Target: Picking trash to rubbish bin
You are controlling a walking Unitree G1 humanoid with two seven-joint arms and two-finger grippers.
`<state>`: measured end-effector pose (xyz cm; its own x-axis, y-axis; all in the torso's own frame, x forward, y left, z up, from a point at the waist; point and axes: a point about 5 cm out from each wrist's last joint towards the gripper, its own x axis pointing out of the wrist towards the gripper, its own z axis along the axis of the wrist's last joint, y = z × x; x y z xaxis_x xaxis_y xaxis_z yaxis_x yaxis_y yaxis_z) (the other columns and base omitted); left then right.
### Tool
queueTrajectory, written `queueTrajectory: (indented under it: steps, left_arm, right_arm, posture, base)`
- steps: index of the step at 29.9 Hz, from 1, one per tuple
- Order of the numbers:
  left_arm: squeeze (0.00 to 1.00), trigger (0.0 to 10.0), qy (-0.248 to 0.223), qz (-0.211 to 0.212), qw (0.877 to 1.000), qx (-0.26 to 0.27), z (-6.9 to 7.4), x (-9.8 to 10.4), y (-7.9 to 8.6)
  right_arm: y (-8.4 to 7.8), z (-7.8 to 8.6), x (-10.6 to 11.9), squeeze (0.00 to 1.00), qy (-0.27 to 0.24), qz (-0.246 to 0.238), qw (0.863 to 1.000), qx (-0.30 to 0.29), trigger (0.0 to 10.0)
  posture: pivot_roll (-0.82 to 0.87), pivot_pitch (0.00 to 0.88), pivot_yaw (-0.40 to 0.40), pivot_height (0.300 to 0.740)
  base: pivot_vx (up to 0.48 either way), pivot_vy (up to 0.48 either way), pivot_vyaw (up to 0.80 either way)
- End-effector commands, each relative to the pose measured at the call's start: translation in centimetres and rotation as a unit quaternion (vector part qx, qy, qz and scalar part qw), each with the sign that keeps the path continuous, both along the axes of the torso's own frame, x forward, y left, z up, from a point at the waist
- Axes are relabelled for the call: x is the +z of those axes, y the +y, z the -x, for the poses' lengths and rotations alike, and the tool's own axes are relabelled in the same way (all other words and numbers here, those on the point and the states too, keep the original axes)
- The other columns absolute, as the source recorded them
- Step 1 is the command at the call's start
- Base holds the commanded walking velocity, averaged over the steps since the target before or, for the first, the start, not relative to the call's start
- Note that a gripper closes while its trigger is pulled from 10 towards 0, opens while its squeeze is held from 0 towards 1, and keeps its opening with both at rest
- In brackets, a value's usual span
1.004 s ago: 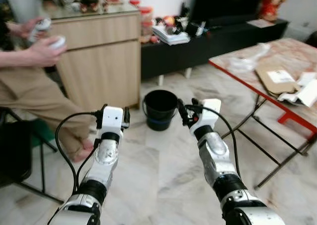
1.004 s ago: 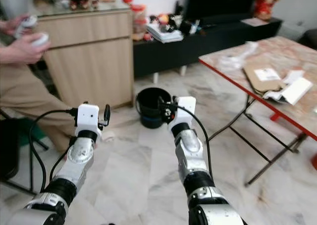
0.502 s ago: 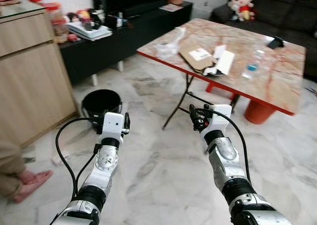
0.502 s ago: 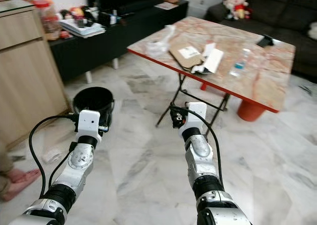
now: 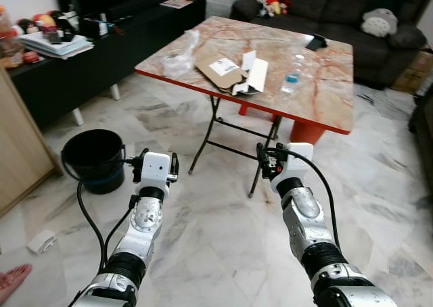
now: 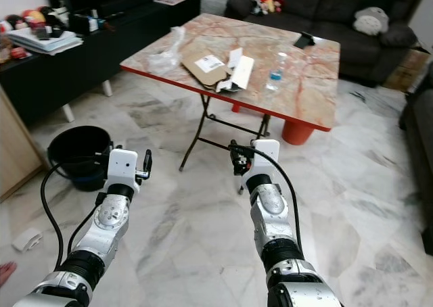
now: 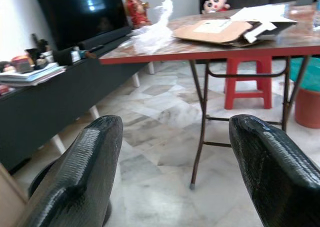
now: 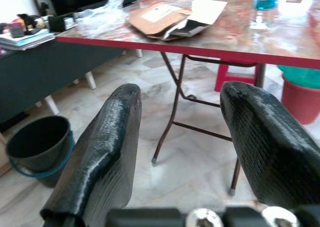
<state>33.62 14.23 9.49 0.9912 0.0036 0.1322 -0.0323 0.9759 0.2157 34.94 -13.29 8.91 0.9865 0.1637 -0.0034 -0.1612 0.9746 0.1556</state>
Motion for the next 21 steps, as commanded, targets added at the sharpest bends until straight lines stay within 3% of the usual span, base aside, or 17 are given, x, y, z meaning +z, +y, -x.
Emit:
queueTrajectory:
  steps: [1,6,8,12,14,15,16,18,21]
  left_arm:
    - [0.00,10.0,0.000,-0.008,1.000,-0.010,0.0,0.1,-0.1]
    - [0.00,10.0,0.005,-0.015,1.000,-0.019,-0.3,0.3,0.0]
    - [0.00,10.0,0.038,-0.010,0.999,-0.014,-0.2,-0.9,0.5]
    - [0.00,10.0,0.061,-0.022,0.998,-0.018,0.1,-2.0,0.7]
    - [0.00,10.0,0.069,-0.020,0.997,-0.016,0.2,-2.3,0.8]
    - [0.00,10.0,0.087,-0.022,0.996,-0.011,0.7,-3.2,1.2]
    - [0.00,10.0,0.087,-0.022,0.996,-0.011,0.7,-3.2,1.2]
    - [0.00,10.0,0.103,-0.029,0.994,-0.010,1.3,-4.1,1.8]
    - [0.00,10.0,0.108,-0.033,0.994,-0.009,1.6,-4.5,2.2]
  right_arm:
    - [-0.2,-0.1,0.1,0.00,0.000,-0.004,1.000,-0.011,10.0]
    - [-0.7,0.1,-0.3,0.00,0.002,-0.011,1.000,-0.029,10.0]
    - [-2.4,0.7,-1.7,0.00,0.033,0.001,0.998,-0.053,10.0]
    - [-3.9,1.8,-3.5,0.00,0.069,0.044,0.995,-0.064,10.0]
    - [-4.5,2.2,-4.1,0.00,0.083,0.049,0.993,-0.070,10.0]
    - [-6.1,3.3,-5.4,0.00,0.111,0.050,0.988,-0.095,10.0]
    - [-6.1,3.3,-5.4,0.00,0.111,0.050,0.988,-0.095,10.0]
    - [-8.0,4.6,-6.5,0.00,0.134,0.054,0.981,-0.128,10.0]
    - [-9.0,5.1,-6.8,0.00,0.137,0.052,0.979,-0.145,10.0]
  posture:
    - [0.20,0.000,-0.063,0.740]
    - [0.19,0.000,-0.044,0.740]
    - [0.19,0.000,-0.041,0.740]
    - [0.18,0.000,-0.041,0.740]
    - [0.19,0.000,-0.042,0.740]
    - [0.19,0.000,-0.042,0.740]
    - [0.19,0.000,-0.042,0.740]
    - [0.19,0.000,-0.042,0.740]
    - [0.19,0.000,-0.039,0.740]
  base:
    - [0.000,0.000,-0.44]
    - [0.000,0.000,0.00]
    - [0.000,0.000,0.00]
    - [0.000,0.000,0.00]
    - [0.000,0.000,0.00]
    - [0.000,0.000,0.00]
    - [0.000,0.000,0.00]
    - [0.000,0.000,0.00]
    - [0.000,0.000,0.00]
